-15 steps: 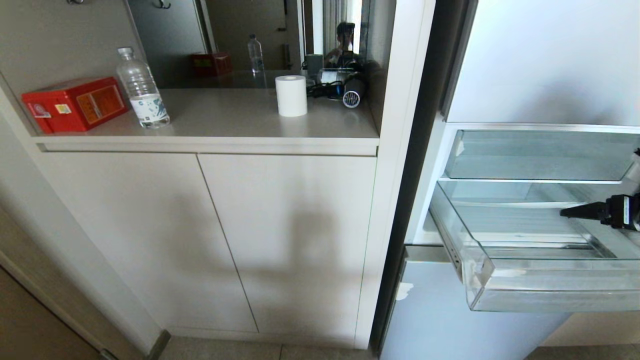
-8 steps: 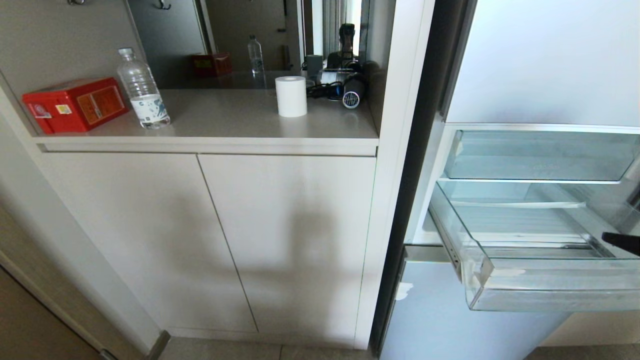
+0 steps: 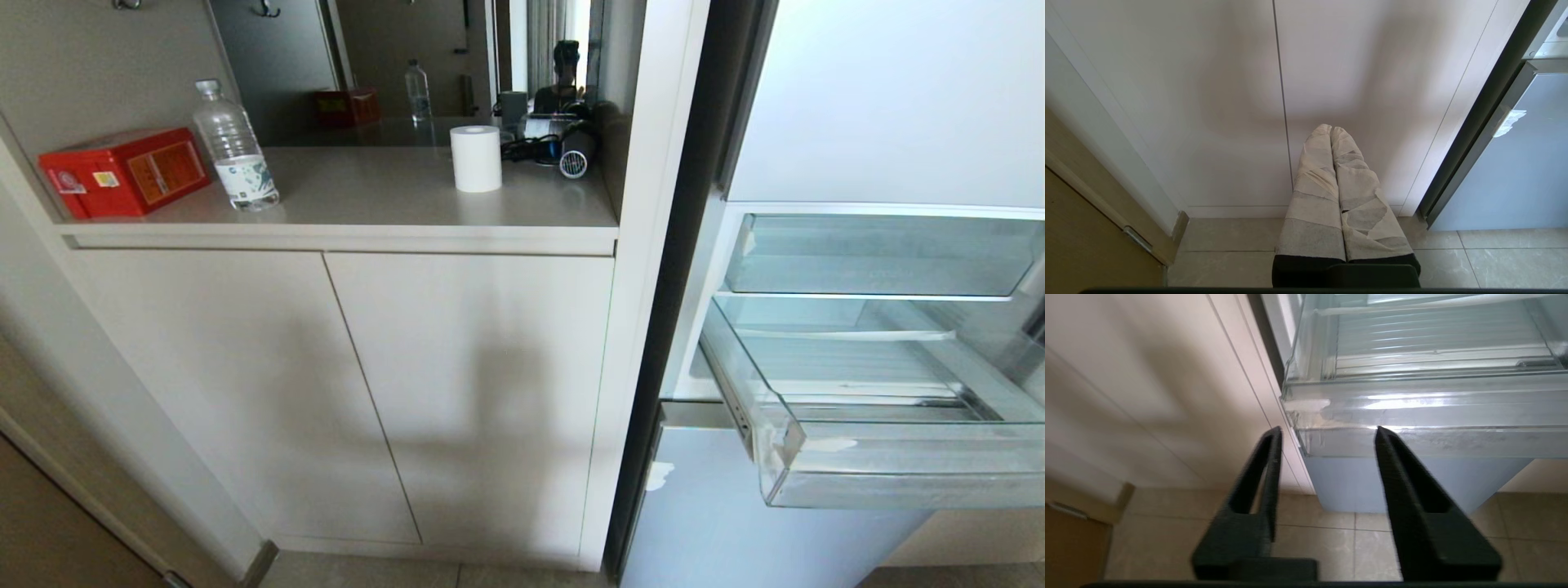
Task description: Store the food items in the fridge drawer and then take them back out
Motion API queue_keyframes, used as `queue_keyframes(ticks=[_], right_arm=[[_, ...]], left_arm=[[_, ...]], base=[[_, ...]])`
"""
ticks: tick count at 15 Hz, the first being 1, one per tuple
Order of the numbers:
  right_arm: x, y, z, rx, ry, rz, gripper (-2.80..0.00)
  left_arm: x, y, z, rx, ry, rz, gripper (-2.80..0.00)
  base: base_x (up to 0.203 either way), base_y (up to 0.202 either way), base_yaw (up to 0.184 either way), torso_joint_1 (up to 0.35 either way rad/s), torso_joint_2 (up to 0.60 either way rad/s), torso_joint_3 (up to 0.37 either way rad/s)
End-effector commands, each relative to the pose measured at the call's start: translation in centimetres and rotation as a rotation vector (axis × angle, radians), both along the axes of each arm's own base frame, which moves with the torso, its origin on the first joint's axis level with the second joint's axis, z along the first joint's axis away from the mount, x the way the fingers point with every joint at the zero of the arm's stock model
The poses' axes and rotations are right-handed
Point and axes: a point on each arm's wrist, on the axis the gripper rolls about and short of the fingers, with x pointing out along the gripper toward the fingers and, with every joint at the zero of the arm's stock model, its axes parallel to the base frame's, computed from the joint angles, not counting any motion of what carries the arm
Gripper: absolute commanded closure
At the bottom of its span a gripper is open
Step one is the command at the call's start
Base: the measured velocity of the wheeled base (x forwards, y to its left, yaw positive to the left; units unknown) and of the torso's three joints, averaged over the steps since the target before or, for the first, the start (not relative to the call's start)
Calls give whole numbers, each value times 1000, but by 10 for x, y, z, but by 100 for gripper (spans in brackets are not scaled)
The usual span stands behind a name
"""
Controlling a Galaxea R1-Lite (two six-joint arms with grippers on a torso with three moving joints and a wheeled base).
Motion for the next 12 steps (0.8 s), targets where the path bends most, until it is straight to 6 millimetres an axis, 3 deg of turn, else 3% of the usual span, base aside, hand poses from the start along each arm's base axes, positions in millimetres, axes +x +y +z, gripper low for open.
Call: queue_keyframes(ticks=[1, 3, 5, 7, 12], right_arm=[[-12, 8, -9, -49, -22, 34, 0], [-32, 10, -31, -91, -60, 74, 0], [-48, 7, -68, -157, -73, 67, 0], [-49, 6, -105, -244, -19, 49, 0], [-56, 5, -108, -307, 60, -72, 0]], left_arm=[[0, 0, 0, 0, 2, 0, 0], [0, 0, 0, 0, 2, 0, 0], [0, 0, 0, 0, 1, 0, 0], [0, 0, 0, -4, 1, 1, 0], [0, 0, 0, -6, 1, 1, 0]], base=[[0, 0, 0, 0, 0, 0], [0, 0, 0, 0, 0, 0], [0, 0, 0, 0, 0, 0], [0, 0, 0, 0, 0, 0], [0, 0, 0, 0, 0, 0]])
